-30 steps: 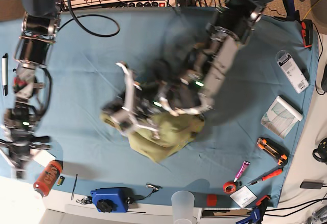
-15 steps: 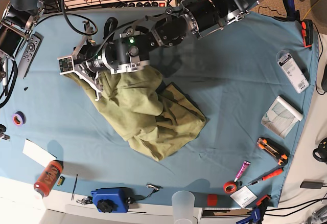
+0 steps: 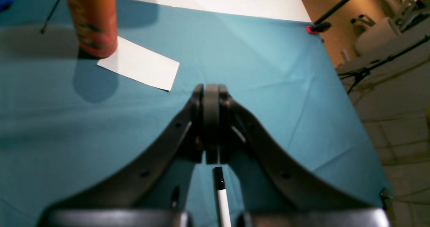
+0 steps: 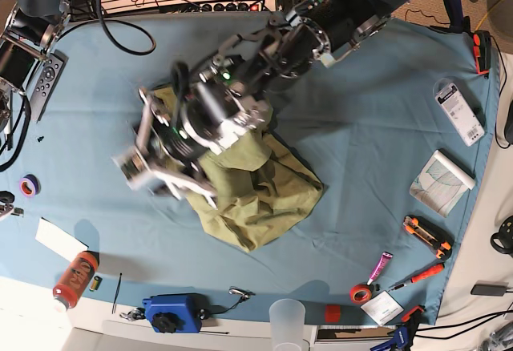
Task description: Layout the t-shirt on the table in an organized manner, then fold the t-shirt properly
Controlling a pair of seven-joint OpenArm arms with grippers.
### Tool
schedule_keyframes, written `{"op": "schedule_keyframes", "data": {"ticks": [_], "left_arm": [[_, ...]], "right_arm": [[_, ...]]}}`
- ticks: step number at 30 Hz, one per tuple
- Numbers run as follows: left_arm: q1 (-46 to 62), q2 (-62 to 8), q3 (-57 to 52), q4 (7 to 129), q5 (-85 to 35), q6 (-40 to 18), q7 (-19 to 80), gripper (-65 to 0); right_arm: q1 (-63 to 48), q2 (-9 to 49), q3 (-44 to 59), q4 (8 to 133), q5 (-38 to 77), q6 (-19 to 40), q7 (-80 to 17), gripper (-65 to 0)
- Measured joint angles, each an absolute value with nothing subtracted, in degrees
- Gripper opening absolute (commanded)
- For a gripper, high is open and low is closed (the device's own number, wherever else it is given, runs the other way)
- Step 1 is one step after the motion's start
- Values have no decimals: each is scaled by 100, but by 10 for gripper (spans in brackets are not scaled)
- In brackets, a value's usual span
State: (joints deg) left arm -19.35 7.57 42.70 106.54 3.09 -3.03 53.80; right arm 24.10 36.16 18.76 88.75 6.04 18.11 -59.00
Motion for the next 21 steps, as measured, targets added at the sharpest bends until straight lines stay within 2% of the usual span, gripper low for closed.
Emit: {"op": "schedule_keyframes", "data": {"ticks": [1,4,5,6,12,16,21], "left_arm": [[-1898,757,4106,10654,329,-303,5413,-356],[-1752,714,3632,10654,342,-303,5430,-356],[-1717,639,3505,10654,292,-329,5439,-356],[-1680,532,3367,10654,252,-333,5450,-356],[-1538,-279,2499,10790,-117,-301,5677,-356],[-1173,-709,1988,11222,-482,-333,5690,-356],[-513,-1267,1487,11795,-523,-447,5701,-356]], "right_arm": [[2412,3618,1876,8877,615,1957,-5983,-647],[2381,3612,1874,8875,1068,2425,-6208,-401],[2364,3586,1874,8873,1166,2405,-6173,-351],[2331,3579,1874,8868,1199,2408,-6088,-335],[2150,3236,1885,8842,2523,2427,-6648,-336],[1988,2871,1879,8838,3208,3000,-6836,-336],[1691,2440,1778,8838,3605,3286,-7048,-337]]}}
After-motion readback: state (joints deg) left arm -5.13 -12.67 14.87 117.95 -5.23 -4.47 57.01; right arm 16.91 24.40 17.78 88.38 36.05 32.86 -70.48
